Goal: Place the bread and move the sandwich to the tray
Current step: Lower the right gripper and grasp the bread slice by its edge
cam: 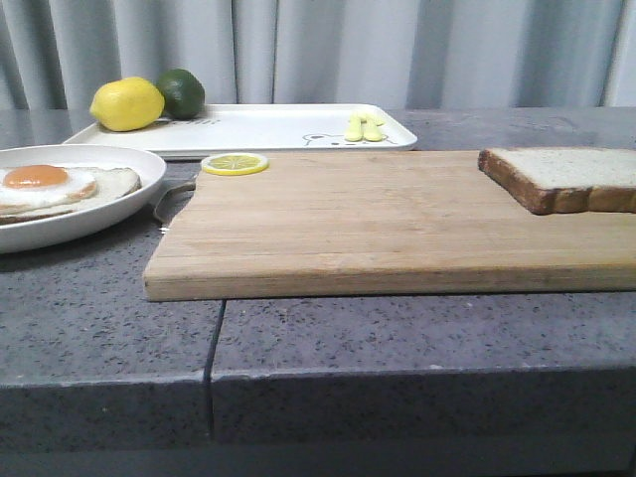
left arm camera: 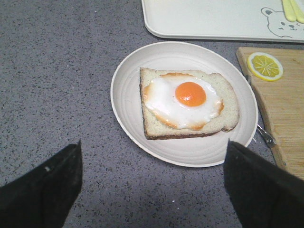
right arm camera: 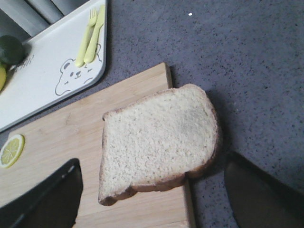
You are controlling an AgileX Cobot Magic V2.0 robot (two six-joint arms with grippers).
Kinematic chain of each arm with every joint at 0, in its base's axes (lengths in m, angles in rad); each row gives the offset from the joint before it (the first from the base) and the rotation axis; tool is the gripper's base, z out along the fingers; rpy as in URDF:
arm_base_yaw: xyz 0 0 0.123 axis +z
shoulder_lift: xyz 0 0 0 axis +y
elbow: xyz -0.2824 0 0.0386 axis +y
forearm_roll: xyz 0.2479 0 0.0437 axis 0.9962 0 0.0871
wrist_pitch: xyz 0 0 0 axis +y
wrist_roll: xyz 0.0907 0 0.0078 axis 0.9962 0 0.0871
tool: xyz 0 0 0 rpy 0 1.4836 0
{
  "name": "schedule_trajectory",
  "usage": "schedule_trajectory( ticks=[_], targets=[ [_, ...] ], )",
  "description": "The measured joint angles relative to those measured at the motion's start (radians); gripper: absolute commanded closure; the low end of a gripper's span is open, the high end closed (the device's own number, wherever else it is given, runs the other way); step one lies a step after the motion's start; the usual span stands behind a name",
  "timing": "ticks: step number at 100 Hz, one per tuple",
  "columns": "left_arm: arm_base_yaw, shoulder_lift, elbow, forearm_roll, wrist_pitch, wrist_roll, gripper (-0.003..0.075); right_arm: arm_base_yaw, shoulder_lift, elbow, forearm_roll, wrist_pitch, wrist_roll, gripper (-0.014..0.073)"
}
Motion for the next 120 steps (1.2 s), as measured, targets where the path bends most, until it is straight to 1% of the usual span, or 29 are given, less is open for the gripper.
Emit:
schedule_trajectory(
  ticks=[17, 39, 70, 120],
  targets=[
    [0.0, 0.0, 0.0, 0.0, 0.0, 0.0, 0.0153, -0.032, 0.071, 0.0, 0.089, 0.03, -0.06, -0.0009],
    [0.0, 0.0, 0.0, 0.0, 0.0, 0.0, 0.0153, -0.034, 0.175, 0.0, 0.161, 0.037, -0.12, -0.0009],
    [0.0, 0.0, 0.0, 0.0, 0.0, 0.0, 0.0153, -0.034, 0.308, -0.004, 0.179, 0.037, -0.175, -0.0009],
    [0.0, 0.0, 0.0, 0.0, 0.0, 0.0, 0.0153, -0.034, 0.427, -0.007, 0.222, 0.037, -0.252, -0.0009]
  ],
)
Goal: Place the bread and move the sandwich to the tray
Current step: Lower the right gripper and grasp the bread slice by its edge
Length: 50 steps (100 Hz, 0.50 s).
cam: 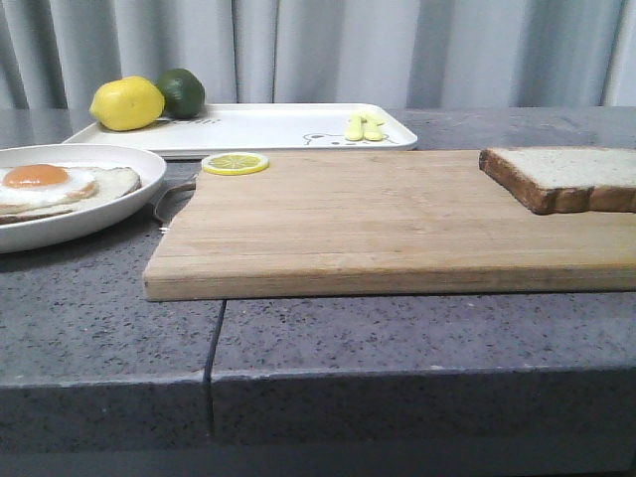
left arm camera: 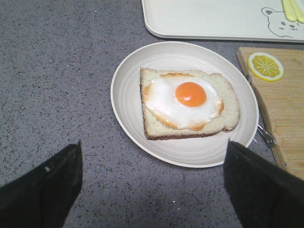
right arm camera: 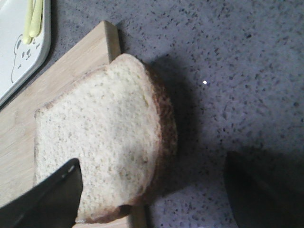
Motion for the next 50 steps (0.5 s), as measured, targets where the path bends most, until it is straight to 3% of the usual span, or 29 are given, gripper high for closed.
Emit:
schedule_trajectory(
  ticks=[50],
  targets=[
    [0.0, 0.0, 0.0, 0.0, 0.0, 0.002, 0.0153, 0.0, 0.021, -0.004, 0.035, 0.011, -0.025, -0.0009]
  ],
)
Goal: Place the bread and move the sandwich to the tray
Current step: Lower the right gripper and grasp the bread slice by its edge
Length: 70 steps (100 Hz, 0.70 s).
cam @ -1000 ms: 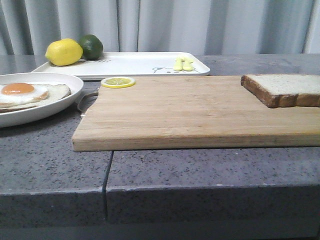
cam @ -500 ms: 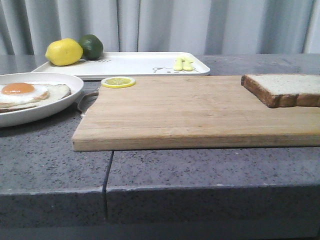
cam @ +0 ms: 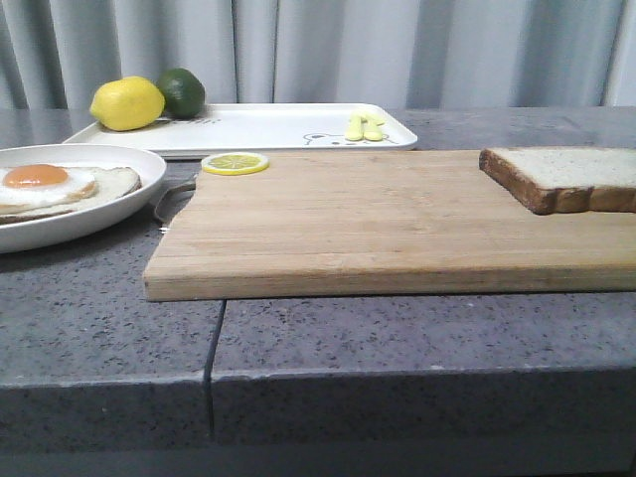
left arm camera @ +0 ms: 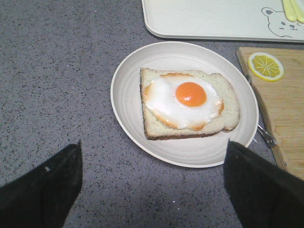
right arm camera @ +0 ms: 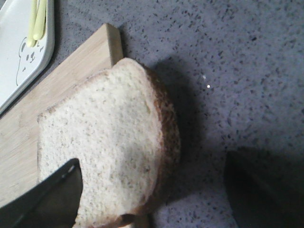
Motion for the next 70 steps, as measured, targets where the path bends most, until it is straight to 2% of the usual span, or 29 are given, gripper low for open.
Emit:
schedule_trajectory(
  ticks=[70],
  targets=[
    [0.0, 0.0, 0.0, 0.0, 0.0, 0.0, 0.0153, 0.0, 0.004, 0.0, 0.044, 0.014, -0.017, -0.0009]
  ],
)
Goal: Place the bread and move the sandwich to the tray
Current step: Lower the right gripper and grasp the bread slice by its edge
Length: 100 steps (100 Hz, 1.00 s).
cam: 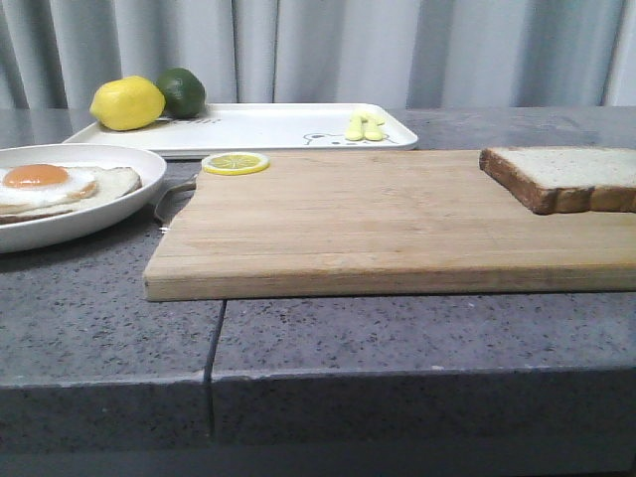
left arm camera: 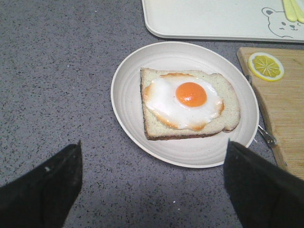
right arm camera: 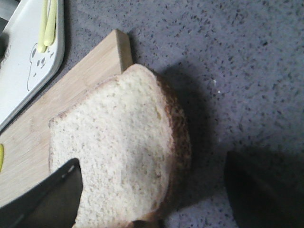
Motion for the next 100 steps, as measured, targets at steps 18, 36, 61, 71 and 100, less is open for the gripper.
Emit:
schedule_trajectory(
  ticks=[18, 36, 61, 71, 100],
  targets=[
    [0.0, 0.0, 0.0, 0.0, 0.0, 0.0, 0.0153, 0.009, 0.016, -0.002, 0.004, 0.0, -0.007, -0.0009],
    [0.0, 0.0, 0.0, 0.0, 0.0, 0.0, 0.0153, 0.038, 0.048, -0.015, 0.034, 0.005, -0.01, -0.0009],
    [0.0, 0.0, 0.0, 0.0, 0.0, 0.0, 0.0153, 0.072, 0.079, -0.033, 0.054, 0.014, -0.014, -0.0009],
    [0.0, 0.0, 0.0, 0.0, 0.0, 0.0, 0.0153, 0.072, 0.085, -0.035, 0.058, 0.016, -0.014, 0.0025],
    [0.0, 0.0, 0.0, 0.0, 0.0, 0.0, 0.0153, 0.072, 0.099, -0.035, 0.047, -0.02, -0.014, 0.0479]
  ],
)
